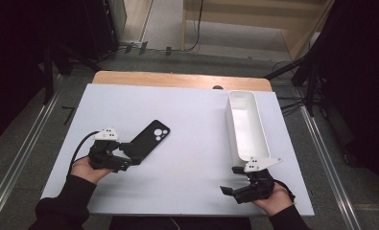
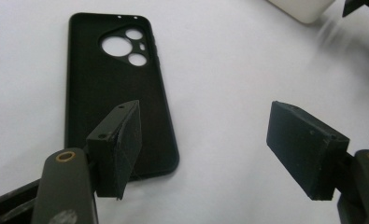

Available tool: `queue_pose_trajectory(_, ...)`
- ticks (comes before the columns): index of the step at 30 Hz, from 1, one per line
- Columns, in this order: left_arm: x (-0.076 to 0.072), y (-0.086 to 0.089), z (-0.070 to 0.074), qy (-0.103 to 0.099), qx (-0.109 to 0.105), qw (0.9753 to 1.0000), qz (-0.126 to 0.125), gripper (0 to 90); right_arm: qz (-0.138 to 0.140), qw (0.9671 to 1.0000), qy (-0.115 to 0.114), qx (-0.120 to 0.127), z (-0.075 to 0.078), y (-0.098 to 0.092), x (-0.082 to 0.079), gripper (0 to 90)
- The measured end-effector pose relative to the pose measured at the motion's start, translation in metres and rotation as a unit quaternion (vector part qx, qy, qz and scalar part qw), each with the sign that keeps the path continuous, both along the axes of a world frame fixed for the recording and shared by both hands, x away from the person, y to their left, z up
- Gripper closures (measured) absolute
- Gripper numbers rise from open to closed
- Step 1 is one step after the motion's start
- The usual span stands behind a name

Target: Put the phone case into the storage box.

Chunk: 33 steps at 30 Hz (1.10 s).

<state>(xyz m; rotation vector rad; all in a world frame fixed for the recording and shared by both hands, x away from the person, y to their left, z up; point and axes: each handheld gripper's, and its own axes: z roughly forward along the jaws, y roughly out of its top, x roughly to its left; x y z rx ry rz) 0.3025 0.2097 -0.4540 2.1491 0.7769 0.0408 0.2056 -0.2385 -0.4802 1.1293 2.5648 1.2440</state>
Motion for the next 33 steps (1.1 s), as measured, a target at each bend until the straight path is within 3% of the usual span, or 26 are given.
queue_pose_trajectory(16, -0.030, -0.002, -0.004, 0.015, -0.014, 0.9997, -0.011, 26.6, 0.001, 1.0000, -0.003, -0.001, 0.000, 0.000, 0.000, 12.8)
queue_pose_trajectory(33, -0.029, -0.001, -0.006, 0.020, -0.005, 0.9998, -0.007, 26.6, 0.001, 1.0000, -0.002, 0.000, 0.000, 0.000, 0.000, 12.8)
